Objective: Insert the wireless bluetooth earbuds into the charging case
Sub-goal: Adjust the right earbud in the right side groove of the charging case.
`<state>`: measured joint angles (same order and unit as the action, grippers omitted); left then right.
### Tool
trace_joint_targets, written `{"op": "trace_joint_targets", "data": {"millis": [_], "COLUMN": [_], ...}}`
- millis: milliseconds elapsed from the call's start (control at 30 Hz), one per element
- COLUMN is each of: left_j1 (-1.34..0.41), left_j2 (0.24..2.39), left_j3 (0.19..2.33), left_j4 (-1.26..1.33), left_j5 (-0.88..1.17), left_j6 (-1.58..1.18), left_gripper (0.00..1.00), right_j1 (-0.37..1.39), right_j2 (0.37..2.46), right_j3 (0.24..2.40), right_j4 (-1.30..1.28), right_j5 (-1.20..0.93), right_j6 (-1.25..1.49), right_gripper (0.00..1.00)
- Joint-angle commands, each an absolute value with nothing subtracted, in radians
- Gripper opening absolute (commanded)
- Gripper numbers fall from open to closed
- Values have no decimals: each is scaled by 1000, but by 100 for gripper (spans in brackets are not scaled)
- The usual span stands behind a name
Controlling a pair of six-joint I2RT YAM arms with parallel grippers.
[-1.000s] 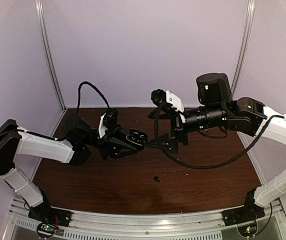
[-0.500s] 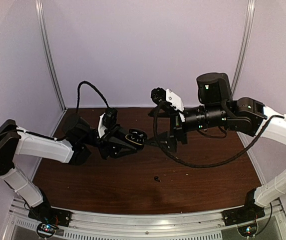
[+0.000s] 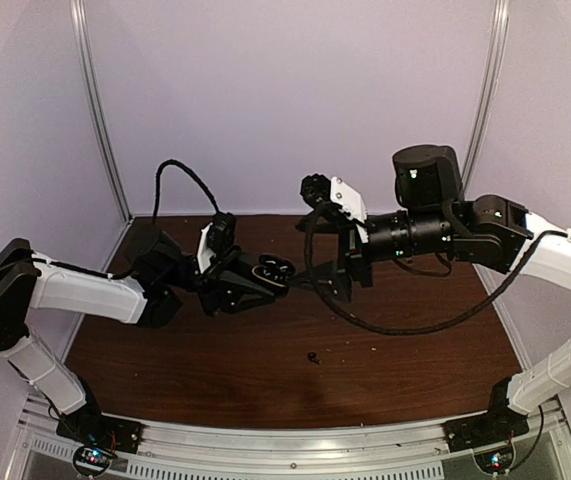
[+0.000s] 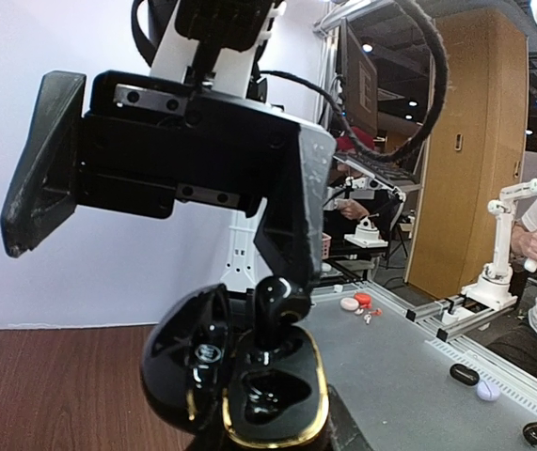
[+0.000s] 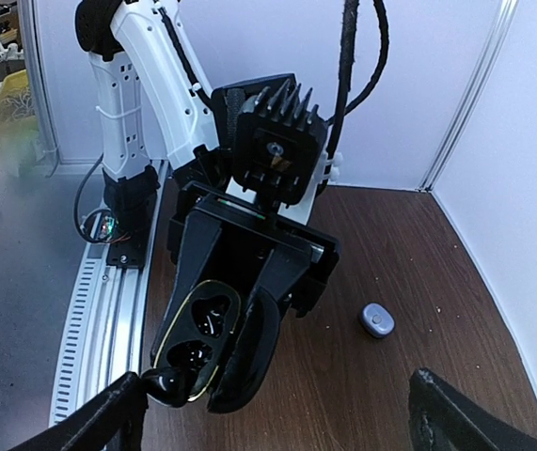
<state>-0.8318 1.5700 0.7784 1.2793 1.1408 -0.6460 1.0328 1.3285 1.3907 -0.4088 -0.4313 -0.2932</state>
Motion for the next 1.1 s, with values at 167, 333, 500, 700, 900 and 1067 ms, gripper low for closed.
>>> {"op": "trace_joint_targets", "data": {"millis": [167, 333, 500, 700, 900, 1067], "left_j1": [-833, -834, -845, -863, -872, -883], "left_j2": [1523, 1514, 1507, 1492, 1491, 1487], "left_j3": [818, 816, 826, 853, 861, 872], "left_j4": [1154, 1141, 1094, 945, 922, 865], "left_j5": [1112, 1108, 1121, 1120, 1132, 1132], "left_j6": [-555, -541, -506, -404, -389, -344], "left_gripper": [0, 0, 0, 0, 0, 0], "right_j1": [1044, 1044, 1044, 1043, 1043, 1041], "right_j2": [1352, 1356, 1365, 1372, 1375, 1382], "right_j3": [1431, 1430, 1428, 1432, 1429, 1432], "right_j4": [-388, -388, -387, -371, -354, -349], "right_j5": [-366, -319, -288, -273, -268, -254], "right_j6": [-301, -293, -294, -287, -281, -280], "right_gripper": [96, 95, 94, 92, 91, 90]}}
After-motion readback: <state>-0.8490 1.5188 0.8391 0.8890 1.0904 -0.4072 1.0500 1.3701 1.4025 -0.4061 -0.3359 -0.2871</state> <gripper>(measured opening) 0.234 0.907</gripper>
